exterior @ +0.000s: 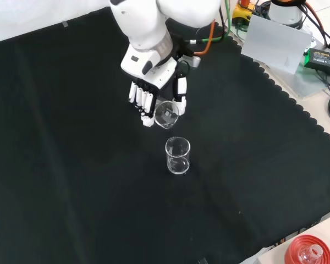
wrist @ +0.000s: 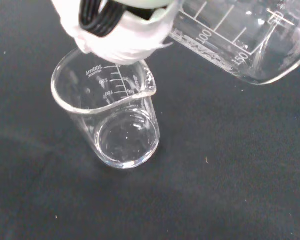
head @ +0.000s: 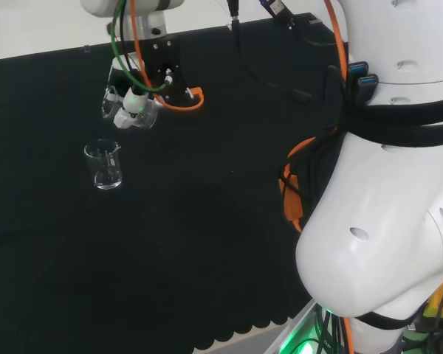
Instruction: Place the beaker back on the table.
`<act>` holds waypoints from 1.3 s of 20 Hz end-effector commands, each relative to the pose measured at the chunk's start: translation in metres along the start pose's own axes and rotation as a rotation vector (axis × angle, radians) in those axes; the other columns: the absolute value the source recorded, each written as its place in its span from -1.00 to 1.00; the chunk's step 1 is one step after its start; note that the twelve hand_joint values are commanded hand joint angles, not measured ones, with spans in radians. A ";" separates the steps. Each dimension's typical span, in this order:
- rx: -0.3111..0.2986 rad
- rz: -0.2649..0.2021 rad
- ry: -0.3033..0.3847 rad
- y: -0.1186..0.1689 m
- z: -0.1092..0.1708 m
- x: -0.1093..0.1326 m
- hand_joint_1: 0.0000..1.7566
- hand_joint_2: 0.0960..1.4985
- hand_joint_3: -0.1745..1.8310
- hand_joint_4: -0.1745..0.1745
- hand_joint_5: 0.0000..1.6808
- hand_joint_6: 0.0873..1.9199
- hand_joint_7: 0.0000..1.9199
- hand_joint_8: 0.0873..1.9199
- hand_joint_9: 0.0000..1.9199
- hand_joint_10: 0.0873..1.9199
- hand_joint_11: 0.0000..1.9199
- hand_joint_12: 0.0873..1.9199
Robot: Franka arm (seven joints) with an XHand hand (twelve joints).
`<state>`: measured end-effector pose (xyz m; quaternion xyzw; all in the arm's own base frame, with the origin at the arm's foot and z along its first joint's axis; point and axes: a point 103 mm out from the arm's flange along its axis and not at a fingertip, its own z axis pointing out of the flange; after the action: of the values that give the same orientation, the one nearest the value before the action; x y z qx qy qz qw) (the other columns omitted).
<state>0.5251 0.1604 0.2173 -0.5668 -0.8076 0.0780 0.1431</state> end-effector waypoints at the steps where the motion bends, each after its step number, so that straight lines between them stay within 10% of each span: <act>1: -0.022 0.007 0.106 0.004 0.010 -0.028 0.46 0.36 -1.00 0.00 0.44 -0.38 0.62 -1.00 0.12 -0.41 -0.33 0.14; 9: -0.031 -0.020 0.342 0.011 0.024 -0.053 0.46 0.36 -1.00 0.00 0.44 -0.38 0.62 -1.00 0.13 -0.41 -0.34 0.13; 26: -0.099 -0.101 0.463 0.016 0.071 -0.074 0.46 0.36 -1.00 0.00 0.43 -0.37 0.62 -1.00 0.12 -0.41 -0.40 0.17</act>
<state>0.5429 0.1042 0.1531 -0.5391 -0.7857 -0.0843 0.2912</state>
